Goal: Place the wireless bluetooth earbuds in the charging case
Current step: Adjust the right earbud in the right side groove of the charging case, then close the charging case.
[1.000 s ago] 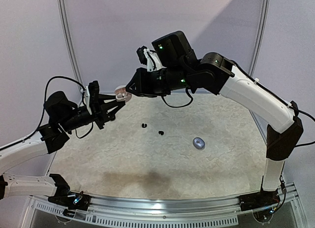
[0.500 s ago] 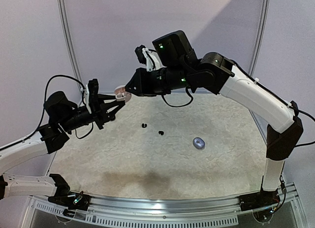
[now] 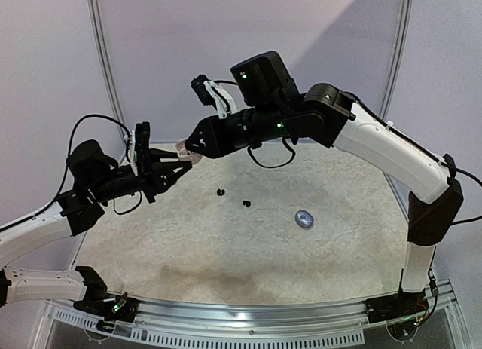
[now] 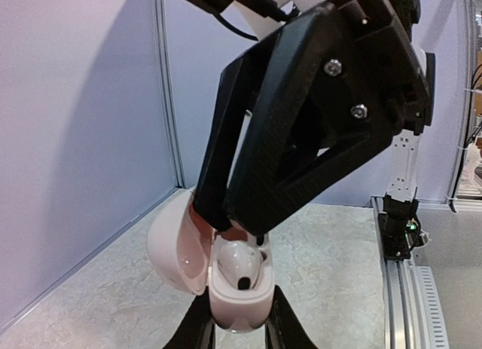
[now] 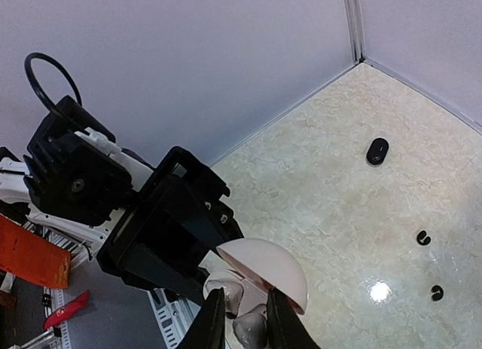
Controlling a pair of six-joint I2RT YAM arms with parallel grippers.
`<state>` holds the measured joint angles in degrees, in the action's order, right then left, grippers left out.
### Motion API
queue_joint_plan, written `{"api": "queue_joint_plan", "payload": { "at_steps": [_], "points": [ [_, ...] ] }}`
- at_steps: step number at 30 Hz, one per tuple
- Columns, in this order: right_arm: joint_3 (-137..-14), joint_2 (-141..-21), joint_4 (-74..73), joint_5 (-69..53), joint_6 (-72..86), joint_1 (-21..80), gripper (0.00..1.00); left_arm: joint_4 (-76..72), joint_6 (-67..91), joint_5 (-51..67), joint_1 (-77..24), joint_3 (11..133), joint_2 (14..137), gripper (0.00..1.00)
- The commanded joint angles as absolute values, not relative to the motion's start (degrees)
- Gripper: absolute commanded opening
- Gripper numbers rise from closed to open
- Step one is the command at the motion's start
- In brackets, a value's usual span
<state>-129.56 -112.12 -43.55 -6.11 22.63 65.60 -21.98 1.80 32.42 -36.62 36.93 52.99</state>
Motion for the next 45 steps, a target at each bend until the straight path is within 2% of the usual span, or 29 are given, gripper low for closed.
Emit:
{"api": "queue_joint_plan", "payload": {
  "at_steps": [1, 6, 13, 18, 26, 32, 37, 41, 43, 45],
  "points": [
    [-128.3, -113.4, -44.5, -10.0, 15.5, 66.6, 0.22, -24.2, 3.1, 36.9, -37.0, 38.7, 53.1, 0.00],
    [-128.2, -112.7, -43.8, -8.1, 12.3, 66.7, 0.25, -23.0, 3.0, 38.5, -37.0, 39.2, 53.2, 0.00],
    [-127.2, -110.5, -40.3, -0.7, 10.5, 66.7, 0.35, -21.7, 2.9, 40.3, -37.0, 39.3, 53.6, 0.00],
    [-124.0, -108.0, -33.5, -4.2, 10.8, 66.7, 0.41, -21.2, 3.0, 40.5, -36.9, 39.1, 53.9, 0.00],
    [-118.3, -103.1, -25.6, -4.0, 13.2, 66.7, 0.40, -19.8, 1.9, 39.7, -36.9, 38.4, 53.5, 0.00],
    [-115.7, -102.2, -25.8, -1.7, 14.4, 66.7, 0.40, -19.7, 1.1, 39.3, -36.8, 38.0, 53.0, 0.00],
    [-114.7, -101.9, -26.1, -2.7, 14.4, 66.7, 0.36, -20.4, 1.1, 39.3, -36.8, 38.0, 53.1, 0.00],
    [-114.0, -101.1, -26.0, -3.1, 14.4, 66.7, 0.26, -20.0, 0.3, 38.7, -36.8, 37.7, 52.8, 0.00],
    [-112.8, -100.2, -25.4, -1.0, 14.9, 66.5, 0.29, -19.3, -3.4, 39.6, -36.8, 37.6, 52.6, 0.00],
    [-111.1, -99.2, -24.3, -0.4, 16.0, 65.6, 0.35, -16.9, -13.6, 42.1, -36.8, 37.5, 52.1, 0.00]
  ]
}}
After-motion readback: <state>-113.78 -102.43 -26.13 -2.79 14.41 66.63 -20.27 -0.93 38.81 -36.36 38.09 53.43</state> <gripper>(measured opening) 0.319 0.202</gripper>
